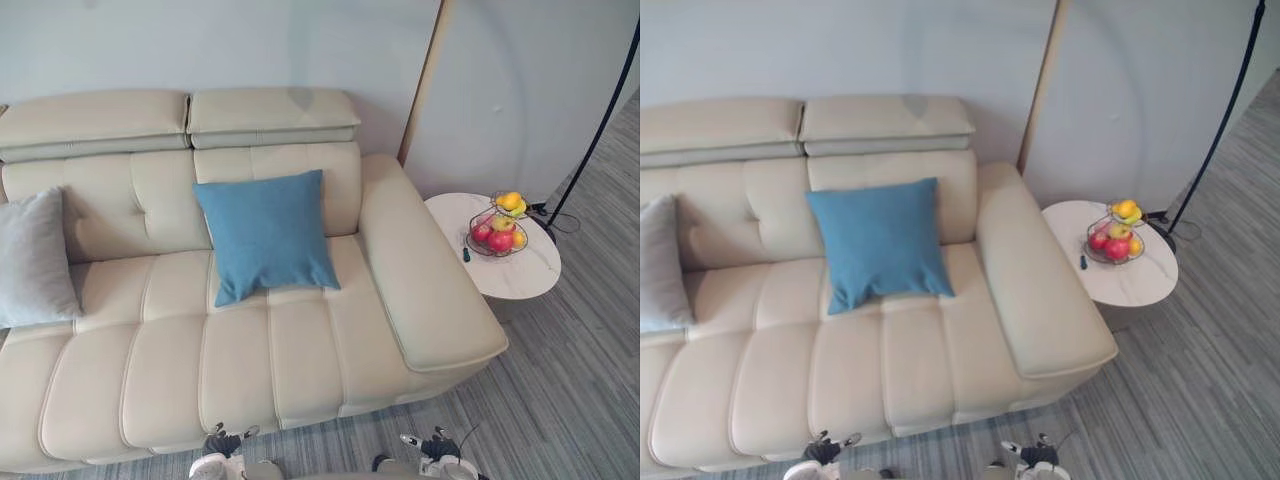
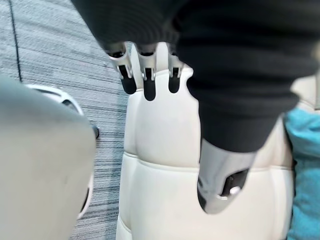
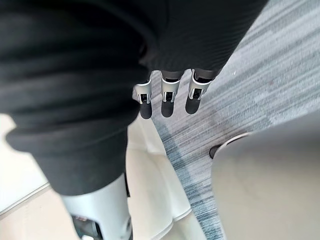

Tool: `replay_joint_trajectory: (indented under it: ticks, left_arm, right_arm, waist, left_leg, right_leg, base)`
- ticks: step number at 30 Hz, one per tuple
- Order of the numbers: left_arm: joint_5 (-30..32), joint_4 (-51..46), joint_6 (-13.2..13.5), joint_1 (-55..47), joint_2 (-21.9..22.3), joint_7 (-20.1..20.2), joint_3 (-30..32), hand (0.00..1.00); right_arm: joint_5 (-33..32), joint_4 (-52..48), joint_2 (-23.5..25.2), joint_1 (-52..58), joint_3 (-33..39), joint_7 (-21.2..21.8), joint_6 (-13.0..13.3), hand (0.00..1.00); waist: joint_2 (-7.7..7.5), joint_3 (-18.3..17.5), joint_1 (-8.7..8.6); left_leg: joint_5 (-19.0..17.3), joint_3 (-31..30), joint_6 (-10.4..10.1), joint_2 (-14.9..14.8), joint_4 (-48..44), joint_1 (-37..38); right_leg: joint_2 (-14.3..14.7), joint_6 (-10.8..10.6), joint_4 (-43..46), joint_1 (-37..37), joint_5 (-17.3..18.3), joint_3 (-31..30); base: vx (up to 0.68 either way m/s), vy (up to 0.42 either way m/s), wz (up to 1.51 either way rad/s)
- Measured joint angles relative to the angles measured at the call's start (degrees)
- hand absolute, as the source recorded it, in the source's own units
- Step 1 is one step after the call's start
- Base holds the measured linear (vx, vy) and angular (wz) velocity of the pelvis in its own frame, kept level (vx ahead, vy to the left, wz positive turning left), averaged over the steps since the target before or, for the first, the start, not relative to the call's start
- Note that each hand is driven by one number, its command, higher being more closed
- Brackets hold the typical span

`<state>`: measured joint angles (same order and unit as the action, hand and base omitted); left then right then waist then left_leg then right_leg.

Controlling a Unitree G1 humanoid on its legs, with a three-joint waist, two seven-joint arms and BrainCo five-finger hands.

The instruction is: Pick up cushions and gather them together orderly.

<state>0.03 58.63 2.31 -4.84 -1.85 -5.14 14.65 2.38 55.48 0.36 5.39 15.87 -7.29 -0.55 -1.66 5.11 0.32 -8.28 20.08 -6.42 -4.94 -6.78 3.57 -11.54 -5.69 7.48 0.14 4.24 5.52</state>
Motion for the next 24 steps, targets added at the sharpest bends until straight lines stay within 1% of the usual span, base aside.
replay_joint_trajectory:
  ticks: [1,2,4,6,8,10,11,12,13,14,15,16,17,18,19,20,22,23,24]
  left_arm:
    - [0.0,0.0,-0.1,-0.1,0.1,0.0,0.0,0.0]
    - [0.1,0.0,-0.1,-0.2,0.4,0.1,0.0,0.0]
    - [1.0,0.4,-0.2,-0.2,0.8,0.2,0.2,0.0]
    - [1.1,0.5,-0.2,-0.1,0.9,0.3,0.2,0.0]
    - [1.1,0.6,-0.3,-0.1,1.2,0.4,1.2,0.0]
    - [1.0,0.7,-0.4,0.7,1.7,0.4,2.5,0.0]
    - [1.0,0.7,-0.4,0.8,1.7,0.3,2.5,0.0]
    - [0.9,0.7,-0.4,0.9,1.7,0.3,2.5,0.0]
    - [0.9,0.6,-0.4,0.8,1.5,0.3,2.5,0.0]
    - [0.9,0.6,-0.4,0.9,1.4,0.3,2.5,0.0]
    - [0.8,0.5,-0.5,1.7,1.3,0.3,2.3,0.0]
    - [0.8,0.5,-0.5,2.5,1.5,0.3,1.6,0.0]
    - [0.7,0.5,-0.5,2.8,1.5,0.3,1.3,0.0]
    - [0.3,0.5,-0.5,3.4,1.5,0.3,1.1,0.0]
    - [-0.1,0.6,-0.5,3.6,1.5,0.3,1.2,0.0]
    - [-0.1,0.7,-0.5,3.6,1.5,0.3,1.1,0.0]
    - [-0.1,2.0,-0.7,3.5,1.7,0.4,0.7,0.0]
    - [-0.1,2.2,-0.9,3.6,1.6,0.5,-0.1,0.0]
    - [-0.1,2.3,-0.9,3.4,1.4,0.4,-0.1,0.0]
  right_arm:
    - [0.0,0.0,0.0,0.0,0.2,0.0,0.0,0.0]
    - [0.0,0.0,0.0,0.0,1.0,0.0,0.0,0.0]
    - [0.0,0.1,0.0,0.1,1.9,0.0,0.0,0.0]
    - [-0.1,0.1,-0.2,0.0,1.9,0.1,0.0,0.0]
    - [-0.1,0.1,-0.3,-0.1,1.8,0.1,0.0,0.0]
    - [0.0,0.0,-0.4,-0.5,1.2,0.1,-0.3,0.0]
    - [0.0,-0.2,-0.4,-0.6,1.1,0.1,-0.4,0.0]
    - [0.0,-0.4,-0.4,-1.0,0.6,0.1,-0.6,0.0]
    - [-0.1,-0.6,-0.5,-1.9,0.2,0.1,-0.6,0.0]
    - [-0.1,-0.8,-0.6,-2.3,0.2,0.0,-0.6,0.0]
    - [-0.2,-0.8,-0.5,-2.5,0.3,0.1,-0.5,0.0]
    - [-0.3,-0.5,-0.8,-2.6,0.5,0.0,-0.4,0.0]
    - [-0.3,-0.4,-0.8,-2.7,0.6,0.1,-0.4,0.0]
    - [-0.2,-0.1,-0.9,-3.1,0.9,0.1,-0.4,0.0]
    - [-0.2,-0.1,-1.0,-3.3,1.6,0.0,-0.4,0.0]
    - [-0.1,-0.1,-1.0,-3.3,2.0,0.0,-0.4,0.0]
    - [-0.2,0.2,-2.2,-3.8,2.0,0.0,-0.2,0.0]
    - [-0.2,0.7,-3.0,-4.4,1.9,0.0,-0.2,0.0]
    - [-0.3,1.5,-3.0,-4.5,1.9,-0.1,-0.2,0.0]
  waist:
    - [-0.14,-0.2,0.0]
    - [0.12,-0.5,0.02]
    - [0.69,-0.9,-0.12]
    - [0.87,-0.8,-0.13]
    - [1.0,-0.7,-0.04]
    - [1.27,-0.4,0.01]
    - [1.31,-0.4,0.15]
    - [1.52,-0.2,0.26]
    - [2.18,0.4,0.31]
    - [2.01,0.6,0.04]
    - [1.55,0.7,-0.26]
    - [1.78,0.9,-0.72]
    - [1.68,0.9,-0.69]
    - [2.02,1.3,-0.44]
    - [2.28,1.6,-0.46]
    - [2.09,1.7,-0.51]
    - [2.98,2.2,-0.8]
    - [3.49,2.6,-1.02]
    - [3.52,2.9,-0.98]
  left_leg:
    - [0.4,0.2,-0.1,-0.1,0.4,0.7]
    - [1.0,1.0,0.4,-0.2,0.7,1.3]
    - [1.1,2.9,0.5,-1.0,0.7,2.0]
    - [1.1,4.6,0.5,-1.6,0.8,3.0]
    - [1.1,7.2,0.5,-2.4,0.8,3.9]
    - [0.2,12.1,0.4,-3.9,-0.3,4.5]
    - [-0.2,13.8,0.5,-4.4,-0.7,4.5]
    - [-0.9,17.2,0.6,-5.5,-1.9,4.4]
    - [-1.3,21.0,1.1,-7.3,-3.3,4.3]
    - [-1.6,22.0,1.4,-7.6,-3.7,4.4]
    - [-2.8,23.9,0.1,-7.6,-4.5,4.7]
    - [-3.8,26.3,-1.5,-8.4,-5.5,5.0]
    - [-3.9,26.9,-1.5,-8.6,-5.9,5.2]
    - [-3.9,28.6,-1.5,-9.1,-6.2,6.1]
    - [-3.8,30.1,-1.6,-9.7,-6.2,7.5]
    - [-3.7,30.6,-1.7,-10.0,-6.6,8.3]
    - [-3.5,31.0,-1.9,-13.0,-13.0,8.7]
    - [-2.6,29.7,-0.3,-16.0,-20.1,7.5]
    - [-0.6,26.4,3.5,-18.7,-27.9,5.3]
  right_leg:
    - [0.2,-0.2,0.0,0.1,-0.1,-0.2]
    - [0.8,-0.6,0.1,0.0,-0.4,-1.0]
    - [1.9,-0.6,-0.5,-0.1,-0.4,-2.6]
    - [2.8,-0.4,-0.8,-0.2,-0.5,-4.2]
    - [4.1,0.6,-0.9,-1.2,-1.2,-6.2]
    - [6.3,2.0,-0.2,-4.4,-2.4,-8.8]
    - [7.0,2.4,0.4,-5.7,-2.8,-9.1]
    - [8.4,3.3,1.3,-7.9,-4.2,-8.4]
    - [8.9,4.9,1.3,-10.2,-5.3,-3.4]
    - [8.4,6.7,2.1,-11.1,-3.8,1.1]
    - [6.1,7.7,6.3,-12.8,0.4,11.7]
    - [1.4,9.1,11.1,-13.9,2.4,24.1]
    - [0.1,9.4,12.4,-13.7,3.1,27.7]
    - [-0.9,9.6,13.7,-12.9,4.3,32.1]
    - [-0.4,9.3,15.5,-13.1,5.5,31.6]
    - [0.1,9.4,16.4,-13.2,6.2,30.6]
    - [1.7,10.1,18.4,-13.5,8.4,27.7]
    - [3.0,10.4,18.3,-12.9,9.1,25.5]
    - [4.2,11.1,17.5,-12.1,9.4,23.4]
  base:
    - [0.2,-0.001,-0.29]
    - [0.18,-0.004,-0.34]
    - [0.23,-0.03,-0.5]
    - [0.16,-0.043,-0.67]
    - [0.11,-0.045,-0.85]
    - [0.06,-0.043,-1.23]
    - [0.02,-0.036,-1.56]
    - [0.02,-0.049,-1.8]
    - [0.01,-0.105,-1.77]
    - [0.0,-0.131,-1.61]
    - [0.0,-0.175,-1.19]
    - [0.0,-0.109,-1.07]
    - [0.06,-0.147,-0.92]
    - [0.13,-0.213,-0.93]
    - [0.13,-0.213,-0.92]
    - [0.14,-0.236,-0.91]
    - [0.17,-0.27,-0.8]
    - [0.23,-0.322,-0.9]
    - [0.21,-0.272,-1.09]
